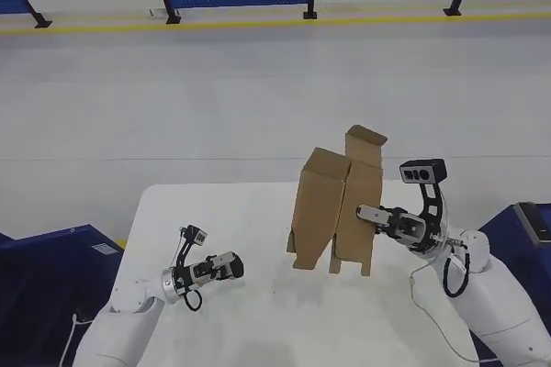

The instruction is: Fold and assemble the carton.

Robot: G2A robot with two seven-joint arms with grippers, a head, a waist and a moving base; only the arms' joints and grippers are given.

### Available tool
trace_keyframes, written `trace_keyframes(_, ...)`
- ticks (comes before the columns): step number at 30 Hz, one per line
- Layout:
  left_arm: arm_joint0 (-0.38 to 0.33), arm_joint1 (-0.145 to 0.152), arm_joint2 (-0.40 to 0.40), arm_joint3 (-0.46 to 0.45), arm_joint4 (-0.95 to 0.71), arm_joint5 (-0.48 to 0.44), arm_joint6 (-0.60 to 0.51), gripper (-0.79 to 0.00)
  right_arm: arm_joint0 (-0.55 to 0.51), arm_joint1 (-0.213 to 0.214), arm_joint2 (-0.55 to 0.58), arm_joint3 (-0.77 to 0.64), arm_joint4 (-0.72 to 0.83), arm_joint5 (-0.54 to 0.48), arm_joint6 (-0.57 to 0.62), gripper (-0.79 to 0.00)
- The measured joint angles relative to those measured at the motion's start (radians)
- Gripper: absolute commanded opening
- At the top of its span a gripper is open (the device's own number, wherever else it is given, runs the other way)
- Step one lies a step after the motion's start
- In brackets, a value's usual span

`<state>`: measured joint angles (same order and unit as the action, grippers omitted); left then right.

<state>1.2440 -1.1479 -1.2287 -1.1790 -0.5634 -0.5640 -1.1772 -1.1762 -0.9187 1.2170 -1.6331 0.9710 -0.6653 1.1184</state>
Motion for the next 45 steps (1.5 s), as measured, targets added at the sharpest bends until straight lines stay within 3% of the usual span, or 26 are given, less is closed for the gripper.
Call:
trace_keyframes(13, 0.000, 0.000, 0.000, 0.000, 0.000, 0.000, 0.000, 0.000, 0.000, 0.000, -0.002, -0.002, -0.006, 0.008, -0.004, -0.785)
trace_keyframes(19, -0.003, 0.017, -0.078, -0.010, -0.081, 0.016, -0.050, 0.000, -0.021, -0.003, -0.025, 0.003, -0.140, 0.179, -0.103, -0.785)
trace_keyframes(23, -0.001, 0.033, -0.139, -0.063, -0.137, 0.048, -0.122, 0.000, -0.042, -0.011, -0.061, 0.056, -0.229, 0.195, -0.134, -0.785)
trace_keyframes(28, 0.025, 0.041, -0.159, -0.182, -0.117, 0.090, -0.124, 0.000, -0.043, -0.022, -0.106, 0.097, -0.336, 0.202, -0.163, -0.785)
trace_keyframes(32, 0.039, 0.041, -0.122, -0.268, -0.024, 0.116, -0.081, 0.000, -0.034, -0.037, -0.160, 0.112, -0.389, 0.220, -0.180, -0.785)
trace_keyframes(37, 0.037, 0.035, -0.056, -0.312, 0.063, 0.119, -0.047, -0.040, -0.007, -0.055, -0.220, 0.126, -0.402, 0.264, -0.168, -0.785)
trace_keyframes(41, 0.036, 0.032, -0.027, -0.316, 0.097, 0.113, -0.018, -0.416, 0.013, -0.070, -0.258, 0.142, -0.411, 0.269, -0.164, -0.785)
trace_keyframes(42, 0.035, 0.032, -0.025, -0.315, 0.099, 0.113, -0.016, -0.443, 0.016, -0.072, -0.263, 0.146, -0.411, 0.267, -0.164, -0.785)
trace_keyframes(43, 0.034, 0.032, -0.023, -0.313, 0.101, 0.111, -0.014, -0.536, 0.019, -0.075, -0.267, 0.149, -0.413, 0.264, -0.165, -0.785)
trace_keyframes(44, 0.033, 0.032, -0.021, -0.310, 0.103, 0.108, -0.011, -0.573, 0.021, -0.077, -0.271, 0.154, -0.415, 0.261, -0.166, -0.785)
trace_keyframes(45, 0.033, 0.032, -0.020, -0.308, 0.104, 0.109, -0.009, -0.717, 0.023, -0.079, -0.274, 0.157, -0.416, 0.258, -0.166, -0.785)
